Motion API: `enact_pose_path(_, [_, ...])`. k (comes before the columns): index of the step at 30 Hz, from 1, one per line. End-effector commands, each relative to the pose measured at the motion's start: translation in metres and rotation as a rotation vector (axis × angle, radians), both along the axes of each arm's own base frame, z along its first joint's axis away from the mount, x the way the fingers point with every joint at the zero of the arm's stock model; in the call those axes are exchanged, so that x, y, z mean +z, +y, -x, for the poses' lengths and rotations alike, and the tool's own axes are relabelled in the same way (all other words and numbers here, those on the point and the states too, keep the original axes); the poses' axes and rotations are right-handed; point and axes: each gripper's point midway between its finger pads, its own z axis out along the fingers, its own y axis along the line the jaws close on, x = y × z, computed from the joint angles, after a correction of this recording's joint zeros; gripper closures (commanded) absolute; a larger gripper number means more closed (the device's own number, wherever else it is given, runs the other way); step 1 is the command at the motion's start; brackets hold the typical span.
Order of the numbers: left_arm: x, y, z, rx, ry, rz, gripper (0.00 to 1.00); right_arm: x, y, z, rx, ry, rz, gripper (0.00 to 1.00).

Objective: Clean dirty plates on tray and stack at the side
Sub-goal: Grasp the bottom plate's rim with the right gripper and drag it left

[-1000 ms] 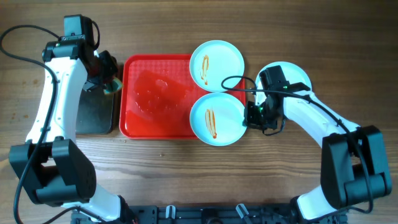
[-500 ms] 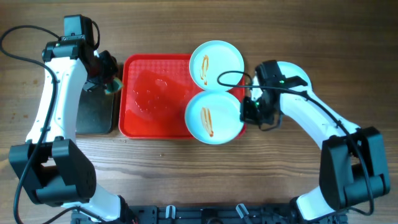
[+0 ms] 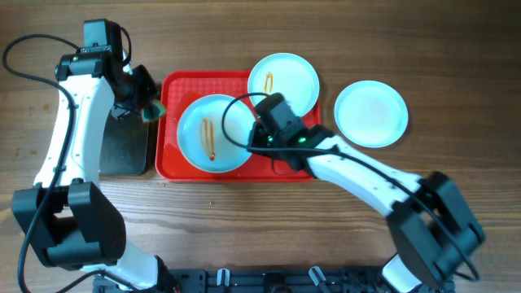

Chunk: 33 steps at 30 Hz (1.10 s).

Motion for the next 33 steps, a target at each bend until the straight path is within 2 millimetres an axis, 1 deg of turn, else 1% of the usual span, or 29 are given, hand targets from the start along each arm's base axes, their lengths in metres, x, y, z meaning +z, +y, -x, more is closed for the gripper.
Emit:
enact_pose_path(1, [-0.004,-0.002,0.000,0.009,0.008,0.019,0.96,-0.023,0.013,-0.004,-0.032,0.034,-0.013,0.95])
enact_pose_path(2, [-0.004,-0.002,0.000,0.009,0.008,0.019,0.96,-0.026,0.016,-0.003,-0.024,0.040,-0.022,0.91])
enact_pose_path(3, [-0.004,-0.002,0.000,0.009,0.008,0.019,0.96,-0.027,0.016,-0.004,-0.024,0.040,-0.022,0.83])
enact_pose_path(4, [-0.004,-0.002,0.000,0.009,0.008,0.019,0.96,-0.026,0.017,-0.004,-0.022,0.036,-0.024,0.78])
enact_pose_path(5, [-0.004,-0.002,0.000,0.008,0.008,0.019,0.96,-0.025,0.018,-0.006,-0.007,0.021,-0.025,0.75])
enact_pose_path(7, [-0.004,-0.002,0.000,0.009,0.008,0.019,0.96,-0.017,0.024,-0.010,0.043,-0.013,-0.023,0.62])
enact_pose_path(8, [-0.004,-0.002,0.000,0.009,0.007,0.019,0.96,-0.011,0.026,-0.013,0.081,-0.040,-0.005,0.55])
enact_pose_path(9, [-0.004,-0.002,0.000,0.009,0.007,0.019,0.96,-0.005,0.024,-0.017,0.100,-0.059,0.029,0.52])
enact_pose_path(11, [-0.004,-0.002,0.000,0.008,0.007,0.019,0.96,0.012,0.019,-0.028,0.139,-0.108,0.117,0.49])
enact_pose_path(12, [-0.004,-0.002,0.000,0.008,0.008,0.019,0.96,0.023,0.021,-0.031,0.188,-0.128,0.145,0.46])
enact_pose_path(13, [-0.004,-0.002,0.000,0.008,0.007,0.019,0.96,0.029,0.022,-0.033,0.209,-0.133,0.161,0.44])
enact_pose_path(14, [-0.004,-0.002,0.000,0.008,0.007,0.019,0.96,0.029,0.021,-0.035,0.211,-0.126,0.167,0.44])
enact_pose_path(16, [-0.004,-0.002,0.000,0.009,0.007,0.019,0.96,0.022,0.021,-0.035,0.216,-0.092,0.162,0.45])
enact_pose_path(18, [-0.004,-0.002,0.000,0.009,0.007,0.019,0.96,0.003,0.025,-0.029,0.242,-0.028,0.139,0.51])
enact_pose_path(20, [-0.004,-0.002,0.000,0.008,0.007,0.019,0.96,-0.023,0.029,-0.023,0.264,0.039,0.130,0.51])
enact_pose_path(21, [-0.004,-0.002,0.000,0.009,0.007,0.019,0.96,-0.031,0.031,-0.022,0.271,0.056,0.123,0.51])
enact_pose_path(22, [-0.003,-0.002,0.000,0.009,0.006,0.019,0.96,-0.034,0.032,-0.023,0.275,0.067,0.106,0.51])
enact_pose_path(24, [-0.003,-0.002,0.000,0.009,0.005,0.019,0.96,-0.035,0.024,-0.028,0.230,0.091,0.094,0.51])
enact_pose_path(26, [-0.003,-0.002,0.000,0.009,0.004,0.019,0.96,-0.036,0.020,-0.031,0.214,0.099,0.094,0.51])
enact_pose_path(30, [-0.003,-0.005,-0.001,0.002,0.004,0.020,0.96,-0.038,0.021,-0.030,0.203,0.110,0.084,0.54])
enact_pose_path(33, [-0.005,-0.018,0.000,-0.035,0.008,0.018,0.96,-0.047,0.029,-0.027,0.204,0.150,0.043,0.57])
